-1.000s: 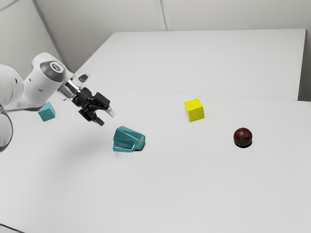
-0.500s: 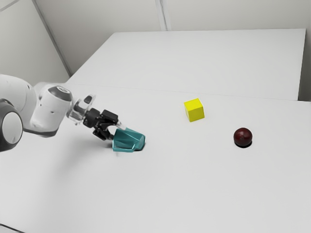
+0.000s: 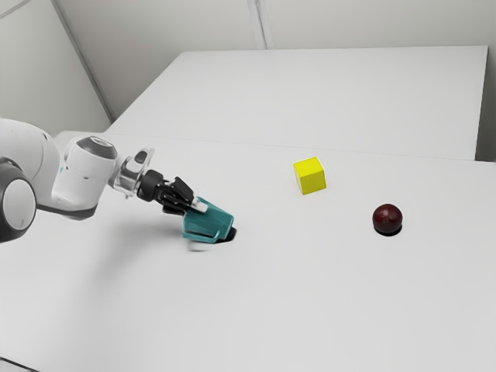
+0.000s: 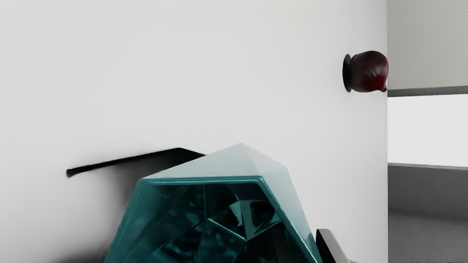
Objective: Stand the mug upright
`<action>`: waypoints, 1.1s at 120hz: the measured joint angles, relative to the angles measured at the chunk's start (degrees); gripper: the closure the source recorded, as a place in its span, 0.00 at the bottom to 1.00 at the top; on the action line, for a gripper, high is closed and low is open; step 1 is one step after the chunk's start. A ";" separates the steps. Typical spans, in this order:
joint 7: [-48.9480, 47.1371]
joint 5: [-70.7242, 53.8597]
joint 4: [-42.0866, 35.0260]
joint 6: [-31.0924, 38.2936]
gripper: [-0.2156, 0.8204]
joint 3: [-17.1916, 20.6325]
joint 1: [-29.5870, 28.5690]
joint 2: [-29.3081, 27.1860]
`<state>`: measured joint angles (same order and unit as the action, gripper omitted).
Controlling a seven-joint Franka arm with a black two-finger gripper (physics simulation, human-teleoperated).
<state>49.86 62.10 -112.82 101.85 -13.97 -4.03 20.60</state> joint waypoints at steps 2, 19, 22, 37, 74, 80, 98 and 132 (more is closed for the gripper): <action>0.14 -0.02 0.02 0.00 0.88 0.00 0.02 -0.08; 1.16 -0.27 0.06 0.04 0.92 -0.06 0.08 -0.88; 1.31 -0.32 0.05 0.05 0.93 -0.06 0.07 -1.06; 1.90 -0.65 0.04 0.08 0.95 -0.13 0.20 -1.93; -4.66 -27.22 9.08 0.47 0.96 0.66 2.41 -8.02; -6.37 -32.74 9.92 0.88 0.96 2.23 2.65 -8.47; -11.00 -44.60 10.08 4.03 0.96 5.97 3.46 -8.65; -17.72 -52.48 4.28 14.68 0.96 8.99 3.86 -8.09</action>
<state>32.14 9.62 -108.54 116.53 -4.98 -0.17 12.50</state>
